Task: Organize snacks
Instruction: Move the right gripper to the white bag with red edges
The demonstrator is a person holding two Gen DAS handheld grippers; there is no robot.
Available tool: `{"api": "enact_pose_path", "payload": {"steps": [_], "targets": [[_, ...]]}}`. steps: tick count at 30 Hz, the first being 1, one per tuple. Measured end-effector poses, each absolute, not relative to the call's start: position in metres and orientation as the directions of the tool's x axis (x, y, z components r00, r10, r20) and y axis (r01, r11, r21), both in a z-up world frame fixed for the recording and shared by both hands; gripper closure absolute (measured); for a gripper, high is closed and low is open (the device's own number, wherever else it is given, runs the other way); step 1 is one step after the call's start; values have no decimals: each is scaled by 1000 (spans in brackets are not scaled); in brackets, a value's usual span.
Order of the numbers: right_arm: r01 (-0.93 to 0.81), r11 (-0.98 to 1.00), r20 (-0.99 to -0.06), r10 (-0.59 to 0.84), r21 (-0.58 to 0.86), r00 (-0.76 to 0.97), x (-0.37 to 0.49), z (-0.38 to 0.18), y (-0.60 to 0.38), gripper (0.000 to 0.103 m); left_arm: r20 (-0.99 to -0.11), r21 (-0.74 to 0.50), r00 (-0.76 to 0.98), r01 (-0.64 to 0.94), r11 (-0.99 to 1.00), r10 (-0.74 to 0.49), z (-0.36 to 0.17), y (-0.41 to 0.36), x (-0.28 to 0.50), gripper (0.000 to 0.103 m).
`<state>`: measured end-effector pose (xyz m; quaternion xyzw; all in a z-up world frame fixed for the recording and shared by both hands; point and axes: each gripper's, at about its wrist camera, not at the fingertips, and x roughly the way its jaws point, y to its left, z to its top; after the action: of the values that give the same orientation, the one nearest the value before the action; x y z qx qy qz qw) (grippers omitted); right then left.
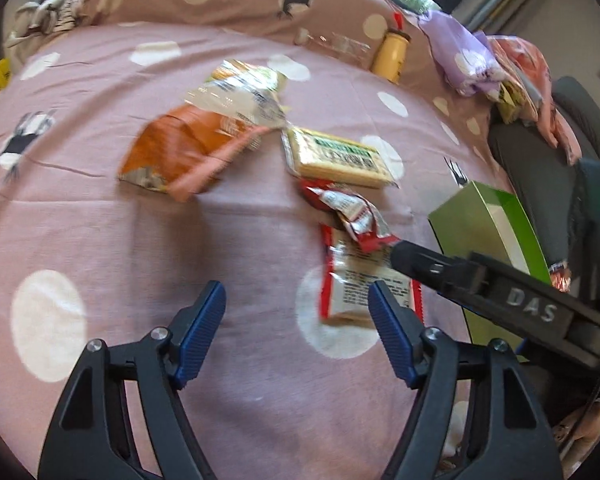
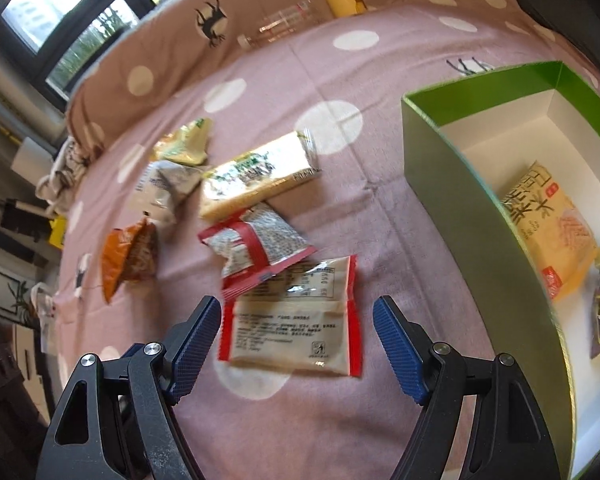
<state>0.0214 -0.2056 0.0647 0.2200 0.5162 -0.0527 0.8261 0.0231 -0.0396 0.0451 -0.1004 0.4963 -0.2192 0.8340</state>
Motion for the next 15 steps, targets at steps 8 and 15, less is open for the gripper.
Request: {"api": "enact_pose_path", "payload": {"steps": [8, 15], "targets": [[292, 892, -874, 191, 344, 447, 32, 48, -210, 24, -799, -429, 329, 275, 860, -504, 28, -59, 34, 46], [234, 894, -858, 251, 383, 448, 33, 47, -204, 34, -794, -438, 311, 302, 847, -522, 27, -67, 34, 65]]}}
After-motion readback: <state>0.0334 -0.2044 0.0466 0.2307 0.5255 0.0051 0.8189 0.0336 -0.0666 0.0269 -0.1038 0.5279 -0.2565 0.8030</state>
